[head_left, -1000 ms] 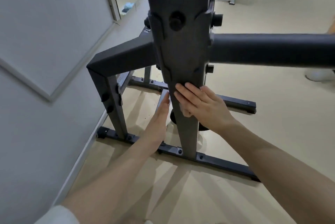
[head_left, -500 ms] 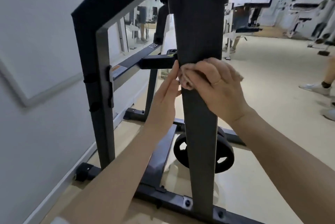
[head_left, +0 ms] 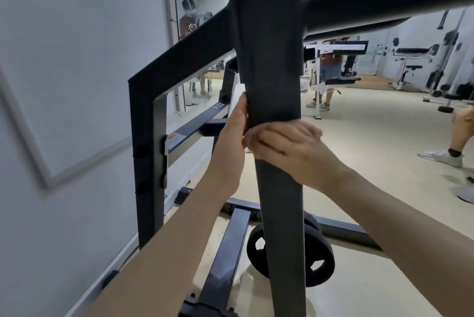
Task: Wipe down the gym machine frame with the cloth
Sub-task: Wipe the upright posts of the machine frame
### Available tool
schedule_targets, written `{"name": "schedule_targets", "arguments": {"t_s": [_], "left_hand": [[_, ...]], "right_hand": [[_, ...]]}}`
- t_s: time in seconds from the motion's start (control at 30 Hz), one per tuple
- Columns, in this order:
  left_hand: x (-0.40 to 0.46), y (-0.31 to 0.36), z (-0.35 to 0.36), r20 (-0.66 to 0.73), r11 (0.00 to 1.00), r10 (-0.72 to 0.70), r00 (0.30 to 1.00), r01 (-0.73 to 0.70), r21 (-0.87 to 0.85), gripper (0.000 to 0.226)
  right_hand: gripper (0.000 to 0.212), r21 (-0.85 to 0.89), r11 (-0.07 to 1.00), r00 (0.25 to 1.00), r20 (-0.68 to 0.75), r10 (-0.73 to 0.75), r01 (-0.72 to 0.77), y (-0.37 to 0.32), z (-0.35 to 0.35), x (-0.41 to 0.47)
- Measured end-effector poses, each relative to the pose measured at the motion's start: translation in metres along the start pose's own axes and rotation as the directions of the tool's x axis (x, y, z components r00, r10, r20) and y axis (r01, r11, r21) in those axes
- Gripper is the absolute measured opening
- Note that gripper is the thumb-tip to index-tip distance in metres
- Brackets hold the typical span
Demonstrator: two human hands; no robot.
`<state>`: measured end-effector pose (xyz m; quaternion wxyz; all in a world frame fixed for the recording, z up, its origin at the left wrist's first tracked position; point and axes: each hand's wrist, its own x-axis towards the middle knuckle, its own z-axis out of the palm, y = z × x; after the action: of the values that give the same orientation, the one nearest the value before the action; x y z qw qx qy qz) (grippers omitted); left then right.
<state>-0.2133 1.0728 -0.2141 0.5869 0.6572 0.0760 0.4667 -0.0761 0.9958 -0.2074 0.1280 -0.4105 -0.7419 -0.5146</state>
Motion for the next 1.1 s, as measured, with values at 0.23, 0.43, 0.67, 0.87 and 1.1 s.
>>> {"name": "schedule_targets", "arguments": {"t_s": [0.23, 0.43, 0.67, 0.87, 1.1], "left_hand": [[0.001, 0.008, -0.003, 0.003, 0.999, -0.045, 0.999, 0.045, 0.019, 0.030], [0.003, -0.001, -0.007, 0.051, 0.999, -0.020, 0.999, 0.017, 0.047, 0.035], [0.002, -0.014, -0.003, 0.014, 0.992, 0.096, 0.995, -0.097, 0.079, 0.046], [-0.001, -0.017, 0.020, -0.132, 0.978, 0.169, 0.977, -0.150, 0.144, 0.042], [-0.011, -0.010, 0.051, -0.389, 0.977, 0.143, 0.910, -0.066, 0.205, 0.036]], "right_hand": [[0.023, 0.104, 0.978, 0.957, -0.208, 0.200, -0.182, 0.032, 0.005, 0.046], [0.031, 0.160, 0.985, 0.998, 0.002, 0.068, -0.067, 0.009, 0.009, -0.005], [0.029, 0.304, 0.918, 0.924, -0.201, 0.324, -0.255, 0.009, 0.021, 0.002], [0.023, 0.469, 0.880, 0.953, -0.230, 0.198, -0.070, 0.032, 0.016, -0.010], [0.031, 0.559, 0.828, 0.925, -0.339, 0.171, 0.052, 0.038, 0.040, -0.035]]}}
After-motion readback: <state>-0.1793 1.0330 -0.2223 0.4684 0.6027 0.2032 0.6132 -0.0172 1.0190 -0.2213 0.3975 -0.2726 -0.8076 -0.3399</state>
